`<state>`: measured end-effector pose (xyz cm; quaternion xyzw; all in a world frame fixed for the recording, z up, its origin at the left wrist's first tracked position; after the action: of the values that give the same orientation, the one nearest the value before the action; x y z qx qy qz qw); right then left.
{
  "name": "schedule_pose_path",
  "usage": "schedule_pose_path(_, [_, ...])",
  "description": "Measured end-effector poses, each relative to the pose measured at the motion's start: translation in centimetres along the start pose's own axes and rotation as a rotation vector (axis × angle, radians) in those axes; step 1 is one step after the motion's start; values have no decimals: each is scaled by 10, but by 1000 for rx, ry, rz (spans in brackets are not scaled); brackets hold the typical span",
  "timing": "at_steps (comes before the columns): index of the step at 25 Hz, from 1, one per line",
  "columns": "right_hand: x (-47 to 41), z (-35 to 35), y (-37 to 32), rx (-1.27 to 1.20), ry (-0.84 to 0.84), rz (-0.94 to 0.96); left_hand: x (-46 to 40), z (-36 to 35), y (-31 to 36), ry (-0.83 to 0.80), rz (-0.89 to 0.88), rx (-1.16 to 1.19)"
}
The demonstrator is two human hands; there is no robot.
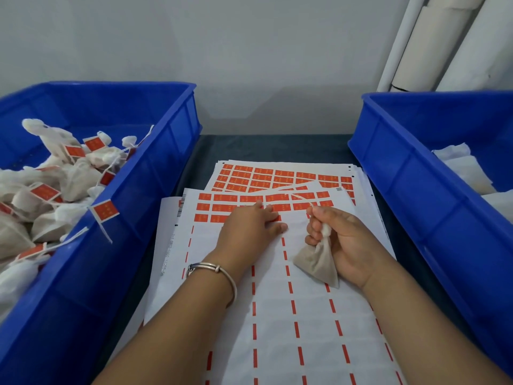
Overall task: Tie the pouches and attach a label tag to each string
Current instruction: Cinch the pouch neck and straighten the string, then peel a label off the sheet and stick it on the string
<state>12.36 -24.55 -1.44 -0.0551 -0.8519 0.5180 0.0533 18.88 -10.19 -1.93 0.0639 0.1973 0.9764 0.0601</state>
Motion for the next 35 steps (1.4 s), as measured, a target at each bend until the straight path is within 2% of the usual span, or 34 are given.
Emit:
schedule_pose_path(4, [1,0,0,12,5,-10,0,0,0,18,-10,-33])
schedule_pose_path(13, [2,0,0,33,-12,-2,-2,4,9,179,-122,-187])
schedule_pose_path(19, [2,-1,-1,24,-16,-4,1,5,7,204,-143,-125])
schedule_pose_path(23, [2,0,-1,6,-18,-9,1,4,4,245,-115,-34])
schedule_pose_path(27, [1,-1,-1,6,-18,-3,-1,3,2,269,-13,75])
schedule_pose_path(33, [4,-1,-4,15,7,3,-8,10,-11,266,200,421])
schedule_pose_path(35, [7,-2,-6,141,5,41,-8,13,-17,253,264,575])
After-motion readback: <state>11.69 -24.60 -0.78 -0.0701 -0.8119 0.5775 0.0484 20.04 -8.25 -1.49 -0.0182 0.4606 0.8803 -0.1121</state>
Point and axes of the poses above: each hand's wrist, its own x-axis away from the middle knuckle, its own z-axis out of the back of the hand, y = z × x, the point moved 3 cm from there along -x, towards the middle knuckle, and after that the axes turned 15 degrees about z, right-handed, at the moved point
